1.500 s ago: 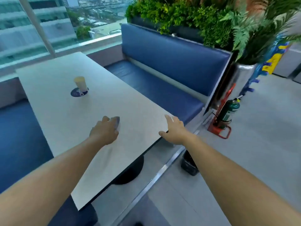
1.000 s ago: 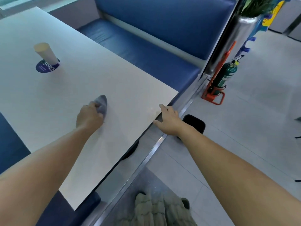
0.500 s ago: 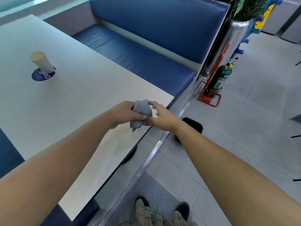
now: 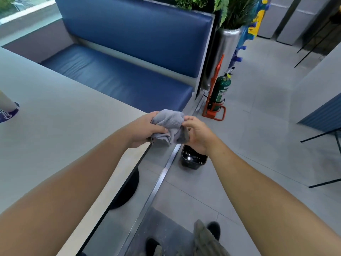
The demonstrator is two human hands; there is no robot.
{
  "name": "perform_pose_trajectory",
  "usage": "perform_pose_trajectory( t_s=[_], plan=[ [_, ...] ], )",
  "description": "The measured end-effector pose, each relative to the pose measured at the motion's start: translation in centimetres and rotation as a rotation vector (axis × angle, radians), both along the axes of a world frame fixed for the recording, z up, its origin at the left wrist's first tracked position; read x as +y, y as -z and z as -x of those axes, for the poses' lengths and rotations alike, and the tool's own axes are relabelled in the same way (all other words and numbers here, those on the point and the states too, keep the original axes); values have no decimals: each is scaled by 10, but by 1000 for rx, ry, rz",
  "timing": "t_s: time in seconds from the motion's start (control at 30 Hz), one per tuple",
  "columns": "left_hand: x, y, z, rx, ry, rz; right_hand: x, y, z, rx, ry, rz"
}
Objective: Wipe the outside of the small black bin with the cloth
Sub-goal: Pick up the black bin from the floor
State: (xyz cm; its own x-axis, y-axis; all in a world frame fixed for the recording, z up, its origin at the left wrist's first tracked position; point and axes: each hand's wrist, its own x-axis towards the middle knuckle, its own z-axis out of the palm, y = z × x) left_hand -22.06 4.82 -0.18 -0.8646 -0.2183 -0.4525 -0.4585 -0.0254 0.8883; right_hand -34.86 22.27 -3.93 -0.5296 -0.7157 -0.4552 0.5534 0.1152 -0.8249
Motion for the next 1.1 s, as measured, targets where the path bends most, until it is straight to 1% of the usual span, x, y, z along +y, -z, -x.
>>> perform_pose_trajectory(
  t_s=[0.07, 0.13, 0.17, 0.23, 0.3, 0.43, 0.5, 0.57, 0.6, 0.7, 0.8, 0.9, 0.97, 1.03, 1.1],
  plan=[
    [20, 4, 28, 22, 52, 114, 17, 6, 22, -91, -94, -4],
    [38, 11, 61, 32, 26, 243, 33, 14, 46, -74, -107, -67],
    [45, 15, 74, 31, 6, 255, 40, 18, 58, -39, -81, -123],
    [59, 26, 103, 11, -41, 144, 56, 26, 85, 10, -7, -195],
    [70, 43, 126, -35, -93, 17, 72, 38, 113, 16, 84, -272],
    [91, 91, 169, -149, -206, 35, 112, 76, 173, 51, 217, -416],
    [102, 127, 186, -197, -227, 57, 134, 105, 195, 45, 207, -503],
    [115, 169, 198, -279, -206, 66, 157, 147, 210, 17, 199, -628],
    [119, 185, 200, -321, -171, 66, 164, 169, 213, 4, 197, -682],
    [126, 239, 207, -401, -52, 94, 175, 237, 219, -62, 226, -755],
    [128, 320, 219, -431, -11, 233, 180, 318, 219, -165, 234, -771],
    [124, 408, 224, -467, 43, 442, 181, 392, 217, -277, 301, -680],
    [118, 468, 226, -509, 129, 552, 181, 440, 217, -304, 331, -648],
    [113, 527, 230, -515, 219, 658, 180, 488, 218, -296, 342, -667],
    [111, 566, 237, -497, 299, 750, 182, 527, 218, -292, 342, -700]
  ],
)
